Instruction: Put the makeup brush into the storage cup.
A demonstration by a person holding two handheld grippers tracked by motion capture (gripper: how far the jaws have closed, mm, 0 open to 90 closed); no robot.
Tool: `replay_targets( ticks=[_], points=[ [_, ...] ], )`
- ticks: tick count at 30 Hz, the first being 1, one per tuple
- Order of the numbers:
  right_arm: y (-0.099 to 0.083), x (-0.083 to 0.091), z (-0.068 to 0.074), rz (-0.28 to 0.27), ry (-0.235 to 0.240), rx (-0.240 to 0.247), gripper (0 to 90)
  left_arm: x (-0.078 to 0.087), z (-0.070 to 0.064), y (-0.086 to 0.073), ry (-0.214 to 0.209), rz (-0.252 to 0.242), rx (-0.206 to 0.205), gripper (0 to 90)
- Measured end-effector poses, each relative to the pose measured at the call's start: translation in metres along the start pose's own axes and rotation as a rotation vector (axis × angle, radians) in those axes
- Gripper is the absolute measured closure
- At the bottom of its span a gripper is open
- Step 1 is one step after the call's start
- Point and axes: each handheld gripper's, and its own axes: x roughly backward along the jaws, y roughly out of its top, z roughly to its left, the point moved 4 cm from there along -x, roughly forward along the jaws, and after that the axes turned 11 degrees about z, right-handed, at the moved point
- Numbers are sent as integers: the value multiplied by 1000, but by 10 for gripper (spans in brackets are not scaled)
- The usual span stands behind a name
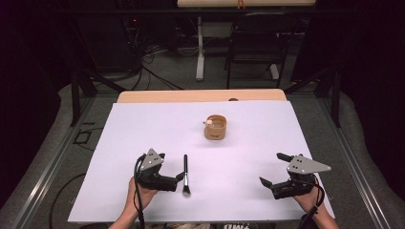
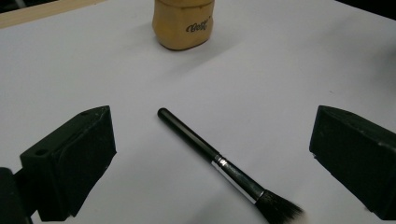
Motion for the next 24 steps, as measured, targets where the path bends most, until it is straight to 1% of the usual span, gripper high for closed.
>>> replay_targets(
  ticks=[4,5,7,8,13,16,19,21,22,24],
  points=[
    [0,0,0,7,2,3,1,-3,1,2,13,20,28,5],
    [0,0,0,7,1,3,1,-3,1,2,13,20,28,5],
    [-1,0,0,8,3,1,1,-7,0,1,18,43,46,5],
    [-1,0,0,9,2,3,1,-7,0,1,18,43,46,5],
    [0,0,0,8,3,2,1,-13,0,-1,11,83,100,5],
    [0,-1,1,10,6,4,1,-14,1,0,20,98,115,5],
    [0,-1,1,9,8,3,1,-16,0,1,18,116,141,7],
    [-1,-1,1,10,9,3,1,-18,0,2,24,129,151,7],
    [0,0,1,8,8,3,1,-18,1,2,25,138,150,7],
    [0,-1,1,8,9,2,1,-18,1,3,23,147,158,7]
  ],
)
